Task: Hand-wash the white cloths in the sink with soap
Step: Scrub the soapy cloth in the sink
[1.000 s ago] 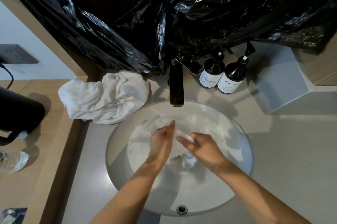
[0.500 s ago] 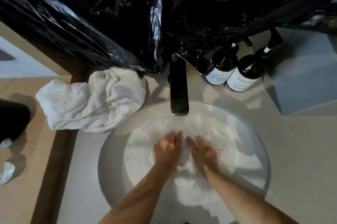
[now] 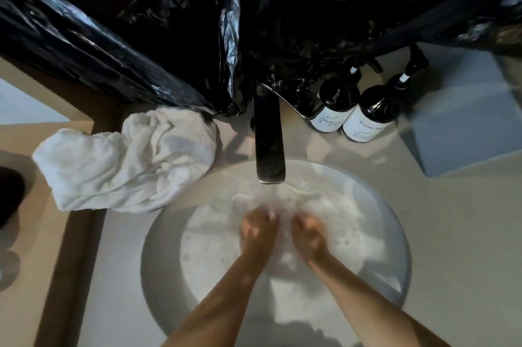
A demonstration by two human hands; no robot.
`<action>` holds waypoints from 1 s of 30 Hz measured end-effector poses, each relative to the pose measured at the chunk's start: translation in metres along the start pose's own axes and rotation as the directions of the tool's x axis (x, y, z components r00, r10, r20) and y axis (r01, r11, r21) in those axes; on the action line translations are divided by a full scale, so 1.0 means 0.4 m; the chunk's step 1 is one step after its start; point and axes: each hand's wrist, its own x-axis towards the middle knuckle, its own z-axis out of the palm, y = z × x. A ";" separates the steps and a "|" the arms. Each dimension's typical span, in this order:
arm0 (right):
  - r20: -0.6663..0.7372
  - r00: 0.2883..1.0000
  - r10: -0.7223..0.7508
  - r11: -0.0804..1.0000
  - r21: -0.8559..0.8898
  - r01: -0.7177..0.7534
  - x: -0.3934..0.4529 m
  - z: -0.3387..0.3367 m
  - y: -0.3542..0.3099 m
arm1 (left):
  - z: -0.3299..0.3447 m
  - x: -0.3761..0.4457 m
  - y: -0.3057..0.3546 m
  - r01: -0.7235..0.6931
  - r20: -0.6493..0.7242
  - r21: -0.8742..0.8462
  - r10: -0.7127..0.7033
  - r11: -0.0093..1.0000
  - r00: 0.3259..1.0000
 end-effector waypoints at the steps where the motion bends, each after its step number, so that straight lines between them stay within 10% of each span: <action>1: -0.036 0.997 -0.061 0.994 0.084 0.064 -0.012 -0.008 -0.019 | 0.006 -0.021 -0.004 -0.055 -0.038 0.024 0.056 0.998 0.998; 5: -0.087 0.991 -0.106 0.948 0.293 0.127 -0.100 -0.019 -0.124 | 0.053 -0.164 0.111 -0.167 -0.084 0.093 0.175 0.981 0.981; 18: -0.024 0.985 -0.173 0.985 -0.023 0.172 -0.218 -0.003 -0.286 | -0.027 -0.234 0.264 -0.050 -0.276 -0.170 0.001 0.984 0.961; 30: -0.036 0.983 -0.181 0.978 0.101 0.184 -0.205 0.003 -0.309 | -0.040 -0.308 0.251 -0.126 -0.259 -0.063 0.106 0.990 0.960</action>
